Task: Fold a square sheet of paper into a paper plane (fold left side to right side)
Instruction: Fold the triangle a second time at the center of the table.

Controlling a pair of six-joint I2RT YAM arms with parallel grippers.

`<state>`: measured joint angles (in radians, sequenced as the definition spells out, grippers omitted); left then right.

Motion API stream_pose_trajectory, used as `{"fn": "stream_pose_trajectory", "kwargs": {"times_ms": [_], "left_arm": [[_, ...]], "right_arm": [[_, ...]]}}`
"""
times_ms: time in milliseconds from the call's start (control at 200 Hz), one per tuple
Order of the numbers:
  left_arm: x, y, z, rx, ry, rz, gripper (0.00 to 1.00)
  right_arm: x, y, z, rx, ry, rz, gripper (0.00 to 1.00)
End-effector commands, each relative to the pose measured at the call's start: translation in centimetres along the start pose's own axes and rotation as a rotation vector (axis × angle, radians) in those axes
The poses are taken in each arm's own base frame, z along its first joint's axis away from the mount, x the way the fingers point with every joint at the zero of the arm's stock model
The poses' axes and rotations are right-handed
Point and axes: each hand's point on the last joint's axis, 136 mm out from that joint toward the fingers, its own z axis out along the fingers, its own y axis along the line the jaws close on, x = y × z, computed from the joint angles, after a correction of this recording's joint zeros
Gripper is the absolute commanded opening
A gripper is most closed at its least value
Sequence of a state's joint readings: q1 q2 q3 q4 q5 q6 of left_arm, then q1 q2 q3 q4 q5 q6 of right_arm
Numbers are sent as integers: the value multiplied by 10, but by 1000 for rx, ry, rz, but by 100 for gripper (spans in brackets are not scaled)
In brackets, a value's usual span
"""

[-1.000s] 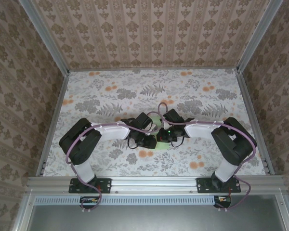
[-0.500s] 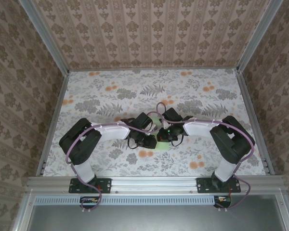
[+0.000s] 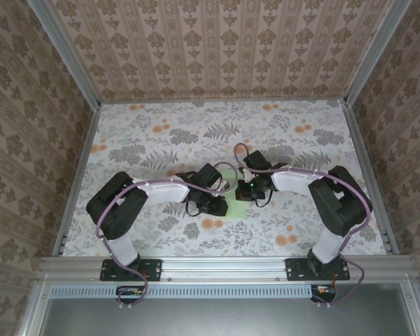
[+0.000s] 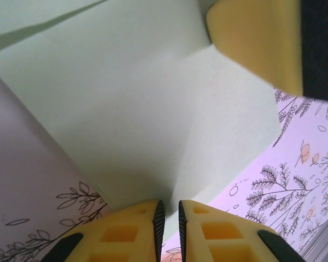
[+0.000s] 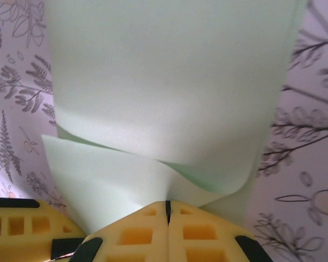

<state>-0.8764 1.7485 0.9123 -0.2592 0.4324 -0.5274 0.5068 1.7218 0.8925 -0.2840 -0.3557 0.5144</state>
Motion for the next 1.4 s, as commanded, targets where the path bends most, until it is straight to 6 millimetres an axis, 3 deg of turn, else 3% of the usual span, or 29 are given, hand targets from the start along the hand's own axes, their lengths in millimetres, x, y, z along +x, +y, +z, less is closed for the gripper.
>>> {"fn": "stream_pose_trajectory", "kwargs": {"times_ms": [0,335,975,1100,1225,1395], "left_arm": [[21,20,9,-78,82,-21,19],[22,19,8,-79,83,-19,19],[20,17,7,-80,74,-13,19],[16,15,6,-77,59,-5,19],[15,13,6,-78,56,-2,19],[14,12,5,-80,49,2,19]], "right_arm": [[-7,-22,-2,84,0,4,0],[-16,-40,-2,100,9,31,1],[-45,-59,-19,95,-32,55,1],[-51,-51,-32,78,-72,39,1],[-47,-30,-43,-1,-98,28,1],[-24,4,-29,-122,-56,29,1]]}}
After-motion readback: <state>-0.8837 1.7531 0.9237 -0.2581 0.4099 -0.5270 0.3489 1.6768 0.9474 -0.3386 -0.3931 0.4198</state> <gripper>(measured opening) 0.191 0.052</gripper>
